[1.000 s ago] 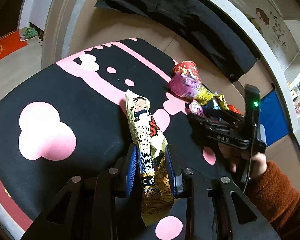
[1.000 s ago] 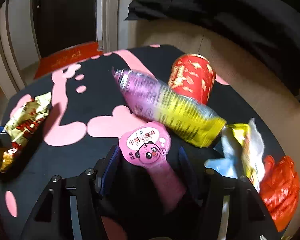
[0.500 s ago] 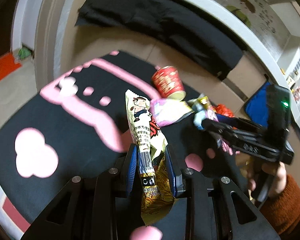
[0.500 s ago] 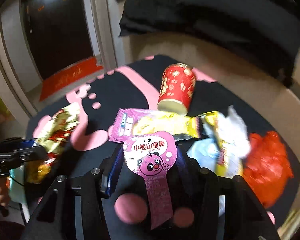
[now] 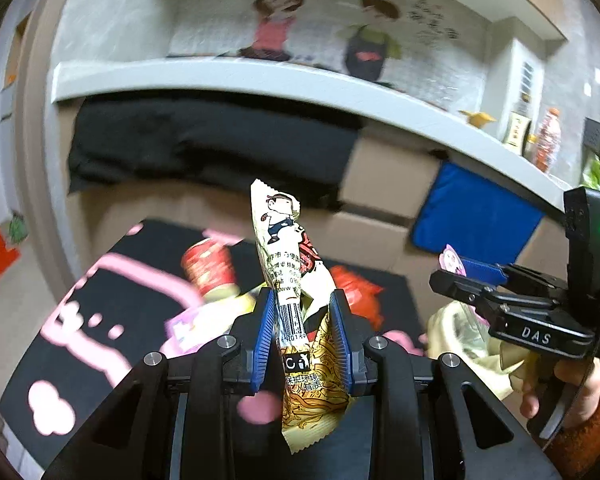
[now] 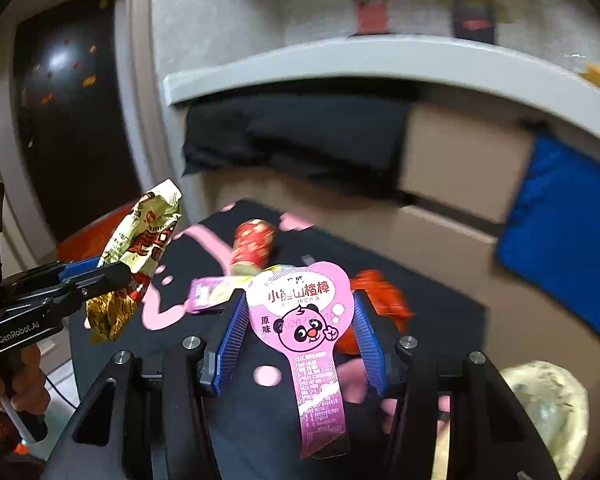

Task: Collect trash
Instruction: 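Carry both wrappers over the yellow bag and open both tools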

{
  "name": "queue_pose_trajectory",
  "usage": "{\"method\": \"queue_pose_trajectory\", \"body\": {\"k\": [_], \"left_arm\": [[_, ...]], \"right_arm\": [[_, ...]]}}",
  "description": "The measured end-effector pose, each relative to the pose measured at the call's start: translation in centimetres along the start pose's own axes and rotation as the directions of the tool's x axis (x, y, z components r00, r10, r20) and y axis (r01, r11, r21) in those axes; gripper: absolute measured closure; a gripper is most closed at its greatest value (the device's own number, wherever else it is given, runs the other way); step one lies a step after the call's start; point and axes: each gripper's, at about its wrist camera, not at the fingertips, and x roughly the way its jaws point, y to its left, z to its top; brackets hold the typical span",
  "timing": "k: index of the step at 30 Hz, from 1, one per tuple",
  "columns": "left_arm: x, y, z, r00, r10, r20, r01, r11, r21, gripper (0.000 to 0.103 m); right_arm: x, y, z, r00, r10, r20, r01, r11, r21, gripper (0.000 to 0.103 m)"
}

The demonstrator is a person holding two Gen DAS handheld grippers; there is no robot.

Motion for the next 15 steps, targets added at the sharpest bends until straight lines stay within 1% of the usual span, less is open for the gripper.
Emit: {"method": "queue_pose_trajectory", "body": {"k": [4,8,13,15], "left_arm": [[0.5,-5.6,1.3,0.999,-0.025,0.035,0.022,0.997,0.074,0.074],[0.9,-11.0,1.7,0.996,-0.06,0.065,0.05,0.989,0.142,0.074],[2.0,-17.0,1.2,0.99,-0.129,0.049,0.117,0.974,0.196,0.074],[2.5,-18.8,0.9,0.988,-0.151,0.034,0.141,0.966,0.216,0.074]], "right_arm": [[-4.2,-3.2,-0.5,0.996,-0.066,0.053,0.064,0.997,0.032,0.054],[-8.7,-6.8,-1.5,0.984,-0.148,0.101,0.142,0.988,0.068,0.054],[-12.3,-11.2,-3.1,0.967,-0.222,0.123,0.202,0.967,0.152,0.054],[-13.4,-12.9,-3.7,0.961,-0.243,0.128,0.217,0.958,0.189,0.054]]}}
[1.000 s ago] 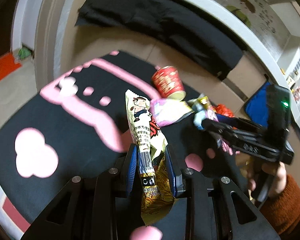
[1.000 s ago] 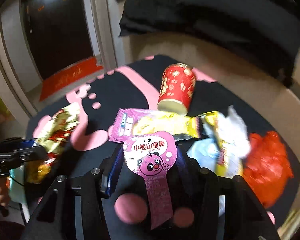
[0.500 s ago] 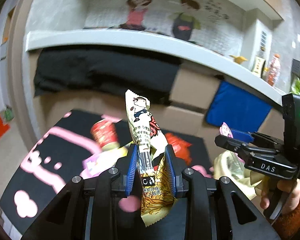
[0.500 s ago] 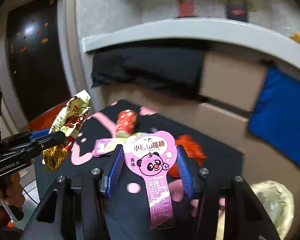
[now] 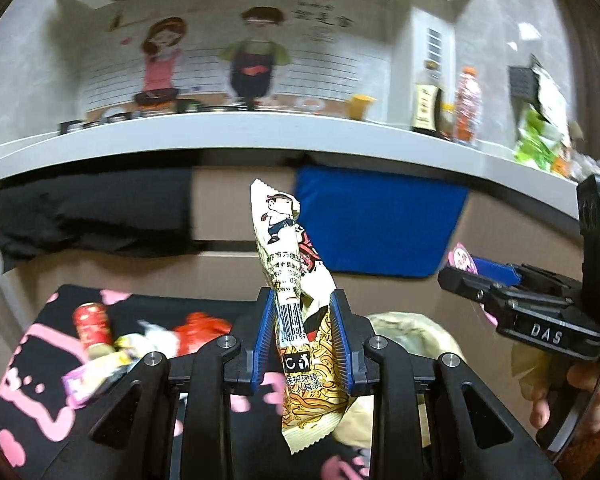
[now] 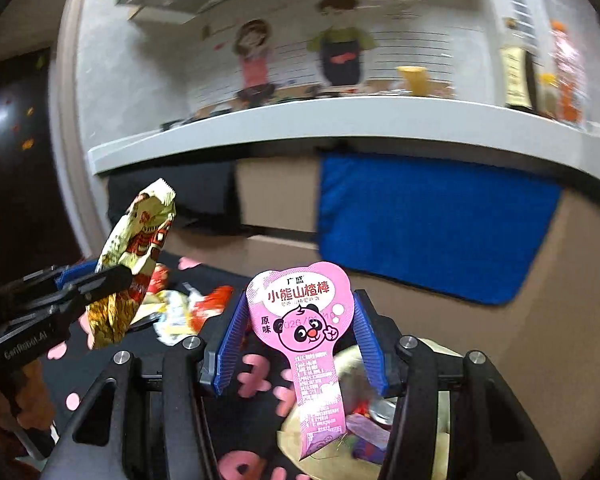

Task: Collect trash
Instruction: 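Carry both wrappers over the yellow bag and open both tools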

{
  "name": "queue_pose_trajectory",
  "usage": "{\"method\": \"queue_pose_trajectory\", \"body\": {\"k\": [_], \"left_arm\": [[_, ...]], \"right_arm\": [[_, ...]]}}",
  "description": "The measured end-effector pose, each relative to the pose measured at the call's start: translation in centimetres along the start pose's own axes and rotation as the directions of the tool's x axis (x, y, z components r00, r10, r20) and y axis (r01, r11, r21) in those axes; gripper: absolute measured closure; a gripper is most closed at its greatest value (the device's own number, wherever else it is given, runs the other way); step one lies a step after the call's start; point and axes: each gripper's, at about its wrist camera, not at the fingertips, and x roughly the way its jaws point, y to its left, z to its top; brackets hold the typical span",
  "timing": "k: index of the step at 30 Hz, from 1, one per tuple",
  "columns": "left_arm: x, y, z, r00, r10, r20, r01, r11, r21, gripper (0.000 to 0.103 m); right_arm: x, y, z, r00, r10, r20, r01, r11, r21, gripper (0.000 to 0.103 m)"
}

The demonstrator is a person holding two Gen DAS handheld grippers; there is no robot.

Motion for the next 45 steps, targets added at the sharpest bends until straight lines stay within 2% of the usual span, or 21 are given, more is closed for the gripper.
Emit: {"method": "queue_pose_trajectory", "body": {"k": [6,11,19,27,28,31,34,41,45], "left_arm": [[3.2,-4.6,-0.4,0.995,-0.078,-0.058,0.081,0.996,0.035,0.074],[6.6,-6.6,-1.7,0.982,-0.144,-0.119,0.147,0.989,0.015,0.074],[13.4,-7.3,-5.1,0.938,-0.227,-0.262,0.219,0.974,-0.059,0.074],[18.2,-7.3,-7.5,0.894,-0.267,-0.36,0.238,0.964,-0.121,0.073],[18.8,-7.1,-7.8,0.885,-0.284,-0.368,0.249,0.958,-0.14,0.072],[19.4,-6.6,-8.1,0.87,-0.335,-0.363,0.286,0.941,-0.182,0.059],[19.1,-6.0,-7.7,0.882,-0.319,-0.347,0.274,0.946,-0.172,0.052],[16.9,-2.1,-6.5,0.9,-0.297,-0.319,0.227,0.944,-0.239,0.051],[14.8,0.6,-6.9,0.911,-0.266,-0.315,0.189,0.948,-0.254,0.051]], "right_arm": [[-1.8,-5.0,-1.0,0.997,-0.074,0.012,0.073,0.995,0.074,0.054],[-2.1,-8.0,-2.5,0.995,-0.102,0.001,0.101,0.987,0.123,0.054],[1.7,-11.5,-5.1,0.993,-0.08,-0.081,0.095,0.974,0.204,0.054],[4.8,-13.3,-6.4,0.986,-0.096,-0.134,0.125,0.965,0.232,0.054],[5.0,-13.4,-6.6,0.985,-0.102,-0.14,0.132,0.964,0.23,0.054],[5.6,-13.6,-7.0,0.982,-0.108,-0.155,0.142,0.963,0.231,0.054],[6.3,-13.9,-7.4,0.98,-0.104,-0.169,0.144,0.959,0.244,0.054],[9.7,-14.0,-8.8,0.967,-0.116,-0.226,0.169,0.958,0.23,0.054],[13.5,-13.7,-10.6,0.935,-0.116,-0.334,0.193,0.959,0.207,0.053]]}}
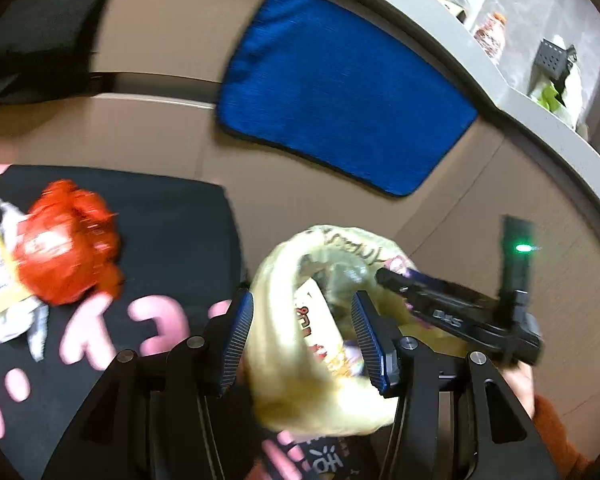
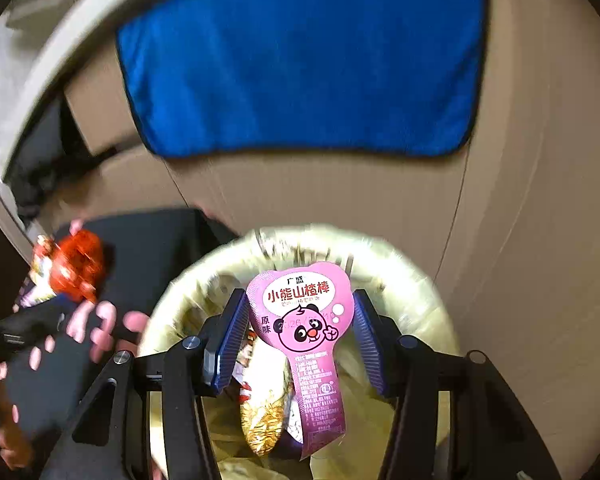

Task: Collect trash
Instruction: 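Carry both wrappers over the yellow bag and open both tools, then grasp the red paper cup with the left tool and lift it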

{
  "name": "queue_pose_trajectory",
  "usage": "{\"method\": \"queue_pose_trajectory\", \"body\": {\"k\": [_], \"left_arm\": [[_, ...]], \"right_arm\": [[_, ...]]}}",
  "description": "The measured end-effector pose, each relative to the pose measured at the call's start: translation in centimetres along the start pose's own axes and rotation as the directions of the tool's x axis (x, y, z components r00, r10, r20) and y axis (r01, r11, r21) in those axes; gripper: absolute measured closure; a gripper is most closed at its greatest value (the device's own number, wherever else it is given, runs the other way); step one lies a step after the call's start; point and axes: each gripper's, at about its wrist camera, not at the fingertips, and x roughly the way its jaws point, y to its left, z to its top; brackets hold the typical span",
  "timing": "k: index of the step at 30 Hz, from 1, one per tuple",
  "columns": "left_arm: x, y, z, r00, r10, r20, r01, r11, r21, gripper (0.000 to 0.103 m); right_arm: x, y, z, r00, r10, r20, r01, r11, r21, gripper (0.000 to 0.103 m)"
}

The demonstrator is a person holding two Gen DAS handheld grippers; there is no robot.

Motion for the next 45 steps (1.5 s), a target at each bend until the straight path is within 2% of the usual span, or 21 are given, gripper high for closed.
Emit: {"method": "queue_pose_trajectory", "body": {"k": [4,8,15,22,27,33,38,41,45], "left_arm": [[-2.7,2.5,-0.8,0.998,0.052,0.022,-0.051,0.999,-0.018,0.051],[-5.3,5.7,-1.8,0.994,0.101,0.038,-0.099,0.994,-0.05,0.051],[-8.9,11.3,-4.2,0.982,0.183,0.045,-0.176,0.975,-0.133,0.051],[-13.1,16.8,-5.1,0.953,0.282,0.113,-0.257,0.946,-0.2,0.051],[-16.0,21.5,-4.7,0.93,0.335,0.153,-0.287,0.92,-0.265,0.051],[-17.3,26.3,-3.8,0.928,0.332,0.173,-0.254,0.898,-0.359,0.05],[-15.9,29.5,-0.9,0.945,0.285,0.16,-0.21,0.905,-0.37,0.048],[-14.0,31.7,1.4,0.935,0.322,0.146,-0.235,0.875,-0.424,0.045],[-11.6,34.0,3.4,0.92,0.372,0.124,-0.27,0.83,-0.488,0.042]], "right_arm": [[2.4,0.2,-0.8,0.998,-0.027,-0.054,0.027,1.0,0.002,0.051],[1.4,0.0,-0.7,0.999,-0.037,-0.013,0.037,0.999,0.026,0.042],[-1.2,1.3,-0.5,0.997,-0.072,0.024,0.072,0.997,0.013,0.042],[-4.6,7.2,-1.0,0.991,-0.061,0.123,0.068,0.996,-0.057,0.042],[-5.0,12.7,-1.9,0.992,0.046,0.116,-0.034,0.994,-0.103,0.042],[-3.5,19.9,-3.7,0.988,0.146,0.058,-0.131,0.971,-0.201,0.042],[-1.8,23.7,-5.5,0.981,0.194,-0.008,-0.19,0.952,-0.239,0.042],[-1.3,24.8,-6.6,0.974,0.225,-0.04,-0.228,0.947,-0.228,0.042],[-0.8,25.5,-7.3,0.977,0.209,-0.041,-0.213,0.946,-0.246,0.042]]}}
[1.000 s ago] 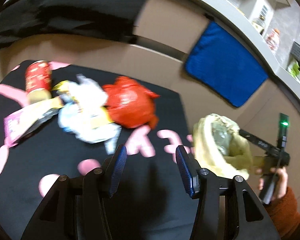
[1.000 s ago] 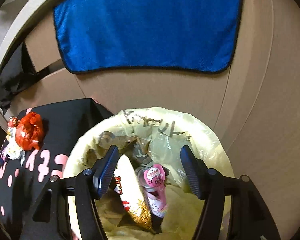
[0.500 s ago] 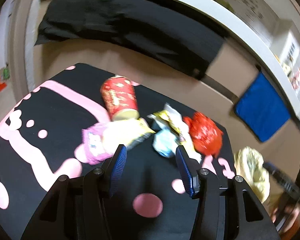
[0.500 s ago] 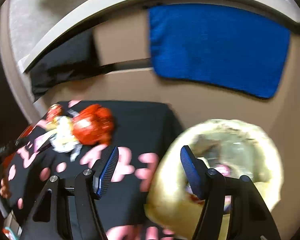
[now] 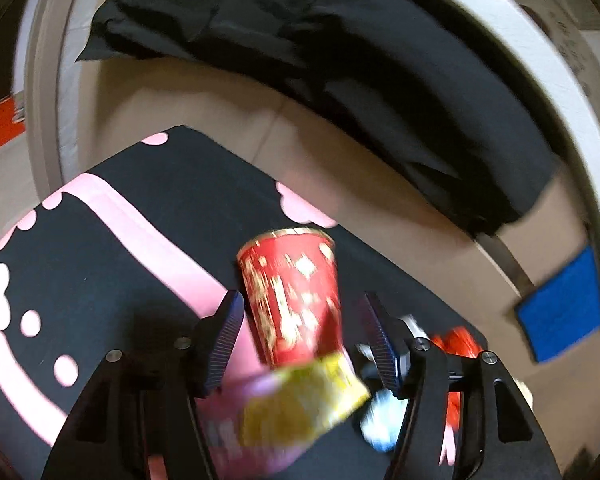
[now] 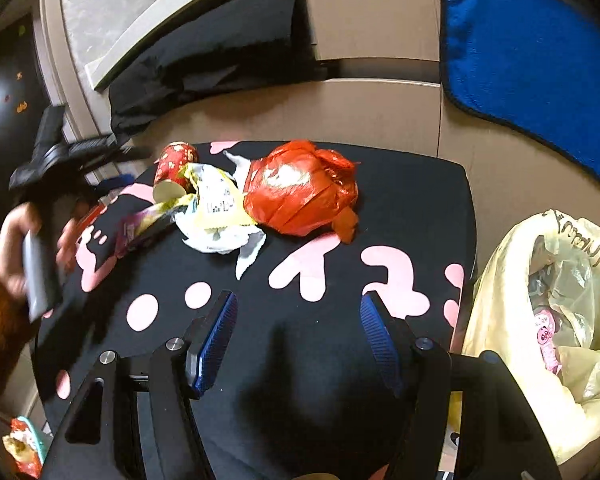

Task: Collect trash
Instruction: 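Grasp the red paper cup with the left tool and lift it, then grasp the dark snack wrapper with the right tool while the left tool holds the cup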

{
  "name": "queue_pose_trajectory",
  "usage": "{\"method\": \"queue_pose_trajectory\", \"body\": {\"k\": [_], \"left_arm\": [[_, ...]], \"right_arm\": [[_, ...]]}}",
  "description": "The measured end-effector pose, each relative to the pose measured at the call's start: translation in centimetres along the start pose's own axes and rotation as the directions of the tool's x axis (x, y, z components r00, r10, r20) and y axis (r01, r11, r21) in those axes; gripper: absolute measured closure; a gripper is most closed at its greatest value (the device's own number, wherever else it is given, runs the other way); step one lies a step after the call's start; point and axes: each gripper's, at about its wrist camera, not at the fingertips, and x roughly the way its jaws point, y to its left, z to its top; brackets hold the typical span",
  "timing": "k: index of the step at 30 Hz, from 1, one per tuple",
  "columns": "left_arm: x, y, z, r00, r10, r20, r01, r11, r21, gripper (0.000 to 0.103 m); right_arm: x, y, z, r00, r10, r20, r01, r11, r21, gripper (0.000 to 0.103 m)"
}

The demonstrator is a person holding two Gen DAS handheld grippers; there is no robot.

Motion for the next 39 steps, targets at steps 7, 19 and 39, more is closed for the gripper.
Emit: {"method": "queue_pose_trajectory", "body": {"k": [7,19,39], "left_arm": [[4.7,-0.5,1.4,0.993,0.07,-0.092,-0.071,0.997,-0.006,0.041],[2.3,0.0,-1.8,0.98,-0.015,-0.201,0.017,1.0,0.008,0.049],[-14.8,8.2,-9.5,1.0,-0.004,0.007,0.003,0.999,0.047,0.049]], "right_arm": [[1.4,-1.3,-0.8,0.999,-0.007,-0.037,0.008,1.0,0.026,0.042],[1.7,-0.6,0.0,1.0,-0.014,-0.015,0.014,1.0,-0.011,0.042],[5.7,12.2,-0.6,0.964,0.218,-0.154,-0.227,0.973,-0.043,0.042]]}}
